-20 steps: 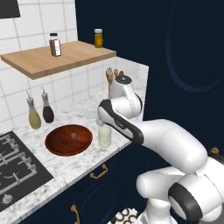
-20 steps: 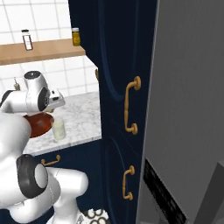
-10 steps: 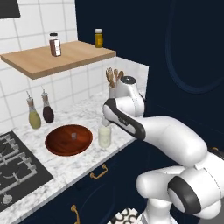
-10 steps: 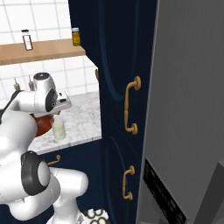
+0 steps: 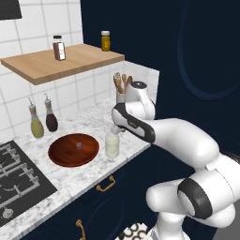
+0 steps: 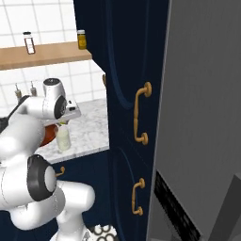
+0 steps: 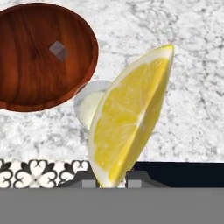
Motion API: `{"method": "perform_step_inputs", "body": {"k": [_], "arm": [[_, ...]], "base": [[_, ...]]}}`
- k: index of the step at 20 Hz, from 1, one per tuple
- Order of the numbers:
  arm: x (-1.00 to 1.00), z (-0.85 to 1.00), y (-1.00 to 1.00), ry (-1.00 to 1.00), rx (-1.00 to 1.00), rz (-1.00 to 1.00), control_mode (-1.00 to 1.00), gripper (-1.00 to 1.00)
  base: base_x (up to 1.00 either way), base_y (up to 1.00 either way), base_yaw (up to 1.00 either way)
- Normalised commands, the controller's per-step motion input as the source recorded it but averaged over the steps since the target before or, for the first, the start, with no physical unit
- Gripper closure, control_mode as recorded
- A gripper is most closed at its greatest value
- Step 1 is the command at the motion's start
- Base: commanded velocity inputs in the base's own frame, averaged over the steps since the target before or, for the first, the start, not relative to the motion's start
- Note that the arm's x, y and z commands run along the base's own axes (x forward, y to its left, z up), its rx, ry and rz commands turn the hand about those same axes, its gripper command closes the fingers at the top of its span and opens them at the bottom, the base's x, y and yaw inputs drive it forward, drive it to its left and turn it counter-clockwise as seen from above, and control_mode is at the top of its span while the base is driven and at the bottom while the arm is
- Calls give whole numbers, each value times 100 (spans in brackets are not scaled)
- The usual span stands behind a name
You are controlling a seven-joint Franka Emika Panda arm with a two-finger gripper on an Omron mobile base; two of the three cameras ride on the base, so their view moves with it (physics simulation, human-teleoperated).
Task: Grab a lemon wedge from the fridge and one ice cube from the ice bowl, and put them in the glass of lemonade.
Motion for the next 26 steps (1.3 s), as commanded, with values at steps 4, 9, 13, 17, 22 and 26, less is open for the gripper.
{"method": "perform_step_inputs", "body": {"k": [4,9,13,17,22,26], "arm": [[37,1,7,15,0,-1,-100,100],[0,1,40,0,-8,-3,-100,100],[-3,-13,22,-2,-4,-1,-100,100],[-1,-9,2,-2,0,0,-100,100],[-9,-12,0,-5,0,0,-100,100],[-6,-2,0,-4,0,0,-100,100]], "base": [[0,0,0],[0,0,0],[0,0,0],[0,0,0],[0,0,0],[0,0,0]]}}
